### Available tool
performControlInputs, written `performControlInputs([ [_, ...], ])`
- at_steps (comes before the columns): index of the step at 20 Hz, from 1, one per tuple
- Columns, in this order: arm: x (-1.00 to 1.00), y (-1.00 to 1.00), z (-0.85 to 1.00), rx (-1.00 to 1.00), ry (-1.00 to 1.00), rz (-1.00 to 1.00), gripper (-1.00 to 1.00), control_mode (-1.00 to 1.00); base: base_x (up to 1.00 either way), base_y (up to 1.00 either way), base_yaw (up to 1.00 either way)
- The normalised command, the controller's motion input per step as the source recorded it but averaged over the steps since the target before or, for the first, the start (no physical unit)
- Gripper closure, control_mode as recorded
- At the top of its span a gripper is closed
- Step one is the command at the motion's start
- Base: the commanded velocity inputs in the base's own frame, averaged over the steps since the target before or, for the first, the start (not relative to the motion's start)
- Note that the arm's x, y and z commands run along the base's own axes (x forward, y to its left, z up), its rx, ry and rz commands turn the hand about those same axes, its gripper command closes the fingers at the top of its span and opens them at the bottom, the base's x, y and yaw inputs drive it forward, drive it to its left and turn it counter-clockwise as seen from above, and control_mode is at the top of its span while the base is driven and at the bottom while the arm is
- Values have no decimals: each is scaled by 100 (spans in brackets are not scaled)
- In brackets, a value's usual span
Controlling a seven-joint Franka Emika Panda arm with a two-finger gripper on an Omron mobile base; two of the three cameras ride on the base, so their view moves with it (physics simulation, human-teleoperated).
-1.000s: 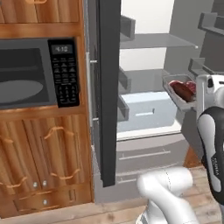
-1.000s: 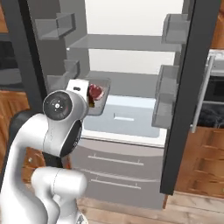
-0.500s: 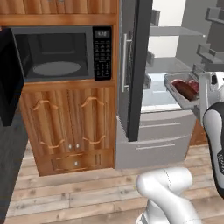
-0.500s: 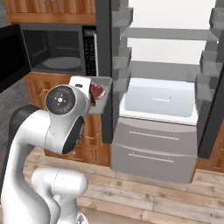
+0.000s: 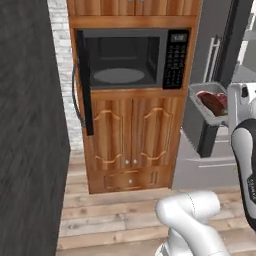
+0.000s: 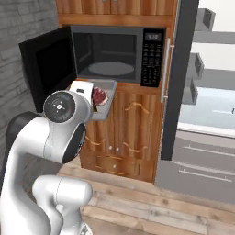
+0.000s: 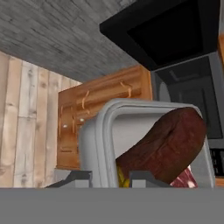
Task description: Place the tupperware containing the steak and sweet potato meal in the microwave. Close the microwave door and press the start button to reheat the meal.
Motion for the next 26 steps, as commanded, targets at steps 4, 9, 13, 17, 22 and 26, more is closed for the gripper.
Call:
performControlInputs([
  [4,0,0,0,0,0,0,100,100,100,63,6],
  [9,0,0,0,0,0,0,100,100,97,5,9],
  [13,0,0,0,0,0,0,100,100,74,-5,9],
  [17,0,0,0,0,0,0,100,100,22,0,0],
  [22,0,0,0,0,0,0,100,100,0,0,0],
  [26,0,0,0,0,0,0,100,100,1,0,0],
])
